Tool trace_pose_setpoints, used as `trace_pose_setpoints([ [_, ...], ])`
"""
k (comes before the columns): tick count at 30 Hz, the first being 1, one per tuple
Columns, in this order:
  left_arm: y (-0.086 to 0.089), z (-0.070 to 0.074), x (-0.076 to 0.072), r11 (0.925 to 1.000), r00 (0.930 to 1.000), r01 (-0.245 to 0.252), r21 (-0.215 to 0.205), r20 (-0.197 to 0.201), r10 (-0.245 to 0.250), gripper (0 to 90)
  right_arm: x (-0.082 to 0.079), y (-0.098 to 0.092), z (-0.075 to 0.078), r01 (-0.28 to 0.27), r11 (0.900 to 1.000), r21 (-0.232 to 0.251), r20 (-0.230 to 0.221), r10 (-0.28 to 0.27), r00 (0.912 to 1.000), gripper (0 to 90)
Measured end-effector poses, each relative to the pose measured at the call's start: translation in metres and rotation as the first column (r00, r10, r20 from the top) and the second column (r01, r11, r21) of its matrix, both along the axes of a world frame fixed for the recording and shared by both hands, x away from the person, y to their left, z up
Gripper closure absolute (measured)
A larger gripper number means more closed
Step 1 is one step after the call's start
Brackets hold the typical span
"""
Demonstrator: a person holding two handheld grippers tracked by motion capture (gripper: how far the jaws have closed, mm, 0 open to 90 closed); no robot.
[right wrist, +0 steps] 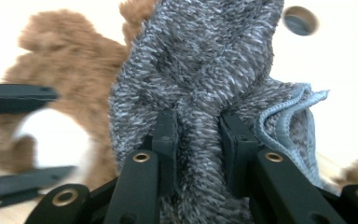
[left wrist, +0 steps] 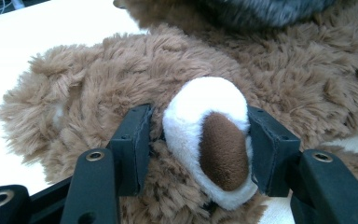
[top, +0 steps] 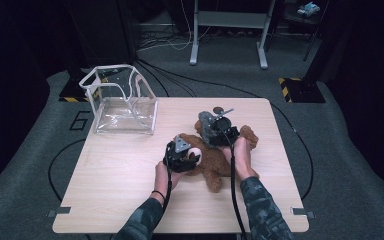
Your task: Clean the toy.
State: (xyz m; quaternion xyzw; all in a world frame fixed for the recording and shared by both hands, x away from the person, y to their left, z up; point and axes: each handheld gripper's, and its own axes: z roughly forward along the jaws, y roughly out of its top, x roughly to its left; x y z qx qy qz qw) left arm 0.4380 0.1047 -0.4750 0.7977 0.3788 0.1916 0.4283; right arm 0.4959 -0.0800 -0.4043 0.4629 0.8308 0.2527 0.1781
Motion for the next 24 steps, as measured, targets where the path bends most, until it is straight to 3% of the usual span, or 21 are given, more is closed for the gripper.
trace_pose_setpoints([
  [3, 0.000, 0.000, 0.000, 1.0000, 1.0000, -0.001, -0.004, -0.001, 0.001, 45.5, 0.001, -0.016, 0.002, 0.033, 0.999, 0.000, 0.018, -0.033, 0.9993, 70.8],
  [5, 0.000, 0.000, 0.000, 1.0000, 1.0000, -0.001, -0.004, -0.001, 0.001, 45.4, 0.000, -0.021, 0.003, 0.050, 0.999, -0.002, 0.008, -0.050, 0.9987, 70.9],
  [8, 0.000, 0.000, 0.000, 1.0000, 1.0000, -0.001, -0.007, -0.003, 0.001, 45.5, 0.001, -0.045, 0.004, 0.092, 0.995, -0.024, 0.026, -0.092, 0.9955, 70.9],
  [13, 0.000, 0.000, 0.000, 1.0000, 1.0000, -0.002, -0.007, -0.002, 0.002, 45.4, 0.002, -0.060, 0.002, 0.120, 0.991, -0.054, 0.024, -0.119, 0.9926, 70.9],
  [14, -0.001, 0.000, 0.000, 1.0000, 1.0000, -0.004, -0.007, -0.001, 0.004, 45.4, 0.003, -0.070, 0.001, 0.149, 0.986, -0.081, 0.019, -0.148, 0.9889, 70.9],
  [19, 0.000, 0.000, 0.000, 1.0000, 1.0000, -0.002, -0.006, -0.002, 0.002, 45.5, 0.006, -0.091, -0.002, 0.215, 0.971, -0.105, 0.001, -0.217, 0.9763, 70.7],
  [22, 0.000, 0.000, 0.000, 1.0000, 1.0000, -0.001, -0.006, -0.003, 0.001, 45.5, 0.003, -0.097, 0.009, 0.239, 0.968, -0.077, 0.025, -0.238, 0.9710, 70.6],
  [24, 0.000, 0.000, 0.000, 1.0000, 1.0000, -0.002, -0.007, -0.004, 0.002, 45.5, -0.003, -0.095, 0.021, 0.223, 0.974, -0.038, 0.059, -0.220, 0.9737, 70.4],
])
